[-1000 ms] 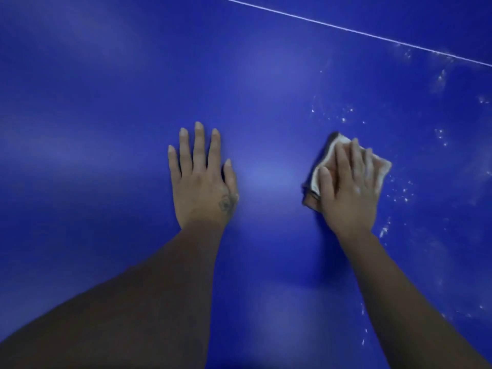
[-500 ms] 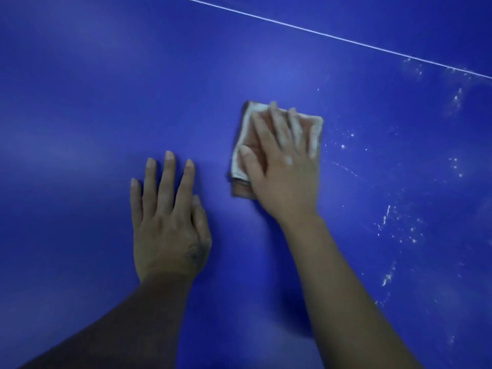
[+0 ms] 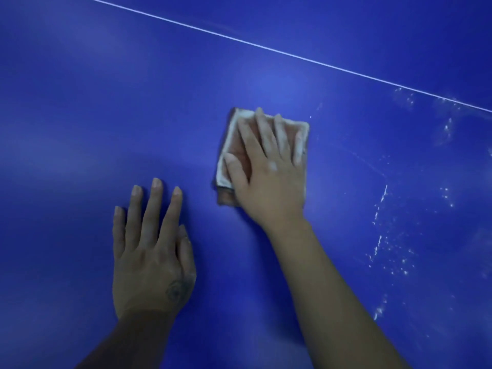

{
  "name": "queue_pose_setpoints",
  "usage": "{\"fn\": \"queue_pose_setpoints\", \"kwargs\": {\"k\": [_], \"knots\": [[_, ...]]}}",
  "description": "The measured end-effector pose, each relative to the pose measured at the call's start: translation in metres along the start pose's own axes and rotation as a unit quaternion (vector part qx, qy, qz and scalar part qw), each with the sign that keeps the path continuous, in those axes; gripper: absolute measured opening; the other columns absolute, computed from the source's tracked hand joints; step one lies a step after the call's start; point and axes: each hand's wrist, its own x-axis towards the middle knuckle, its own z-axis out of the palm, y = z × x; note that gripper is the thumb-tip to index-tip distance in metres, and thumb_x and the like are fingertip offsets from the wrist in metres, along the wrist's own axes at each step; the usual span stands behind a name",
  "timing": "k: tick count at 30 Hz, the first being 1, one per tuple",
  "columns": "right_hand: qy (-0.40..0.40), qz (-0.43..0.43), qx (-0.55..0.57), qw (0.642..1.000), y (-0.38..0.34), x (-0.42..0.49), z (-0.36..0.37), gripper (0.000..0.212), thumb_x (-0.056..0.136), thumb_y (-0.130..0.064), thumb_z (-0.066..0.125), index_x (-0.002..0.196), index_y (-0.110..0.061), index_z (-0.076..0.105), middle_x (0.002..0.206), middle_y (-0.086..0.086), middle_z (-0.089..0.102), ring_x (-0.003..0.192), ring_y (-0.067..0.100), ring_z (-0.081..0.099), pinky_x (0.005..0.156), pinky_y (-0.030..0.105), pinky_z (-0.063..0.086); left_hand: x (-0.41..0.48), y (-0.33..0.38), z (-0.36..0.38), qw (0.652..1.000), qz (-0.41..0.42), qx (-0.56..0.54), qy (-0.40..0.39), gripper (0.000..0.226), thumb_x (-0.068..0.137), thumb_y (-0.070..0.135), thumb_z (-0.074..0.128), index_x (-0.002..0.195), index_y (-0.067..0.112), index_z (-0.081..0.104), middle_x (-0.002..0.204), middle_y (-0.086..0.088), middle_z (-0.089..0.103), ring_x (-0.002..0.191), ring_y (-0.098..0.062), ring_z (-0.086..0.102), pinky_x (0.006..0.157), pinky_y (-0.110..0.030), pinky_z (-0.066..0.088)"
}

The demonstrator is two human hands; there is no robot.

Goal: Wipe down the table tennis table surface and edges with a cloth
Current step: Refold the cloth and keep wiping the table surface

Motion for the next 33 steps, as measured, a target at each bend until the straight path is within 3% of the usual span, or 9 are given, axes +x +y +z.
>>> {"fn": "queue_pose_setpoints", "kwargs": {"k": [5,10,12,14,21,24,29,33], "knots": [[-0.012,0.008,-0.03,0.999,0.042,0.059,-0.006,0.065,0.108,-0.062,0.032,0.167,-0.036,0.035,0.178,-0.008,0.022,0.166,0.02,0.015,0.132,0.056,0.004,-0.001,-0.001,0.002,1.0,-0.004,-0.014,-0.004,0.062,0.106,0.023,0.044,0.167,0.014,0.043,0.178,-0.008,0.031,0.168,-0.034,0.02,0.134,-0.063,0.016],[0.001,0.165,-0.044,0.985,0.152,0.033,-0.032,0.06,0.111,-0.051,0.038,0.166,-0.025,0.038,0.178,0.0,0.024,0.165,0.026,0.017,0.13,0.059,0.008,-0.003,-0.004,0.003,1.0,-0.001,-0.014,-0.012,0.063,0.106,0.024,0.042,0.168,0.015,0.04,0.18,-0.007,0.026,0.168,-0.035,0.019,0.134,-0.064,0.016],[0.008,0.238,-0.028,0.971,0.173,0.017,-0.04,0.06,0.112,-0.048,0.039,0.166,-0.022,0.037,0.178,0.002,0.023,0.165,0.028,0.015,0.13,0.062,0.006,-0.002,-0.002,0.003,1.0,-0.003,-0.015,-0.015,0.063,0.106,0.025,0.042,0.169,0.015,0.04,0.18,-0.007,0.026,0.168,-0.034,0.019,0.134,-0.064,0.016],[0.005,0.258,-0.043,0.965,0.17,0.011,-0.039,0.06,0.113,-0.046,0.038,0.167,-0.02,0.035,0.178,0.005,0.022,0.165,0.03,0.015,0.129,0.064,0.005,-0.002,-0.003,0.003,1.0,-0.003,-0.015,-0.017,0.063,0.106,0.025,0.042,0.169,0.016,0.04,0.18,-0.006,0.026,0.168,-0.034,0.019,0.134,-0.064,0.016],[-0.011,0.028,-0.022,0.999,0.106,0.057,-0.016,0.064,0.109,-0.058,0.035,0.167,-0.03,0.037,0.178,-0.004,0.024,0.166,0.025,0.015,0.132,0.061,0.003,-0.003,-0.006,0.006,1.0,0.005,-0.011,-0.017,0.063,0.107,0.027,0.039,0.169,0.017,0.039,0.181,-0.006,0.025,0.168,-0.034,0.017,0.135,-0.062,0.013],[-0.014,0.014,-0.015,1.0,0.137,0.078,-0.02,0.063,0.109,-0.058,0.037,0.166,-0.031,0.038,0.177,-0.005,0.026,0.165,0.025,0.018,0.132,0.061,0.006,-0.003,-0.006,0.007,1.0,0.009,-0.017,-0.013,0.063,0.107,0.026,0.039,0.169,0.017,0.04,0.18,-0.007,0.026,0.168,-0.034,0.018,0.135,-0.063,0.013],[-0.014,0.199,-0.013,0.98,0.225,0.077,-0.044,0.063,0.11,-0.055,0.034,0.167,-0.028,0.033,0.179,-0.002,0.021,0.166,0.028,0.014,0.131,0.062,0.007,-0.003,-0.004,0.007,1.0,0.007,-0.019,-0.003,0.062,0.107,0.026,0.04,0.169,0.018,0.041,0.18,-0.006,0.026,0.168,-0.035,0.019,0.135,-0.062,0.014],[-0.012,0.284,-0.013,0.959,0.238,0.042,-0.049,0.067,0.109,-0.058,0.028,0.17,-0.028,0.027,0.18,-0.002,0.016,0.167,0.026,0.007,0.132,0.059,0.001,-0.002,-0.005,0.007,1.0,0.006,-0.023,-0.007,0.062,0.107,0.026,0.038,0.169,0.019,0.04,0.181,-0.005,0.024,0.169,-0.033,0.016,0.135,-0.062,0.012]]}}
